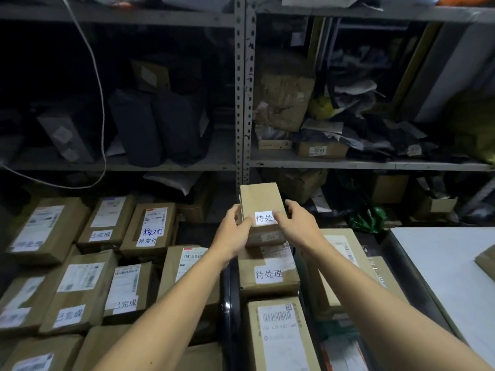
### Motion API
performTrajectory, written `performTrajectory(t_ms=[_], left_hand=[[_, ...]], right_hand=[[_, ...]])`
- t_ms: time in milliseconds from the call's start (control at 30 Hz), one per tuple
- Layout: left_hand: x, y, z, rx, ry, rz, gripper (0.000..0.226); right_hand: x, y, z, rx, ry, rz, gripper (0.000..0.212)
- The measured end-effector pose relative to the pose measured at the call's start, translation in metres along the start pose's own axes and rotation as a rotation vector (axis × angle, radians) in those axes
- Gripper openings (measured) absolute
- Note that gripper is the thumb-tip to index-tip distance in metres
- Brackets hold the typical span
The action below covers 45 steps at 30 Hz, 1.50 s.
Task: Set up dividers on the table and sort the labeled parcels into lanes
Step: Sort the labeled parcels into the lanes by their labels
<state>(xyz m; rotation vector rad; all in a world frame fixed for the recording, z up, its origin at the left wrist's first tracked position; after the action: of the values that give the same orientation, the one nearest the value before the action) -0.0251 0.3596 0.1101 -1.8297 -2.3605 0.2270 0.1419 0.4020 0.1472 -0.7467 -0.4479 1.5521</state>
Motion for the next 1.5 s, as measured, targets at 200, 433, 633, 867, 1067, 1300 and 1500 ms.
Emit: performTrajectory(t_ms=[200,433,633,867,1067,1300,1500], left_hand=[[-0.022,-0.047,-0.027,0.181,0.150,-0.123,0.052],[-0.100,-0.183,-0.031,0.291,0.207,-0.303,0.028],[-0.187,-0.348,0.012,0.375,0.069,-0.535,0.017],[-0.304,-0.524,0.104,0.550,-0.271,-0.720,0.027],[-0.331,-0.550,0.160,0.430,-0.366,-0.673,0.068],[-0.289,-0.515,0.184,0.700,-0.322,-0.488,0.117],[-0.295,-0.527,0.185,0.797,-0.304,-0.592,0.095]], right_hand=[[-0.044,0.007,0.057,-0.106,-0.311,-0.198,0.054],[-0.121,0.101,0.132,-0.025,-0.548,0.120,0.050],[-0.196,0.234,0.174,-0.042,-0.568,0.471,0.047],[-0.291,0.383,0.190,-0.133,-0.401,0.887,0.050],[-0.319,0.461,0.195,-0.219,-0.290,0.947,0.058],[-0.298,0.491,0.223,-0.319,-0.341,0.878,0.063],[-0.289,0.487,0.227,-0.286,-0.380,0.893,0.054]])
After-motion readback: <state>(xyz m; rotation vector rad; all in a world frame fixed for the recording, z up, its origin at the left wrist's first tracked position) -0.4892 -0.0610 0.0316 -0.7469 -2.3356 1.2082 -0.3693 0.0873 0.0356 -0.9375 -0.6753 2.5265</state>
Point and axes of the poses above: each hand's wrist, its own x-axis towards the middle knuckle, its own y-axis out of the palm, z = x × y, the point moved 4 cm from there along x, towards the middle knuckle, and after that the axes turned 12 degrees about y, right-handed, at the moved point
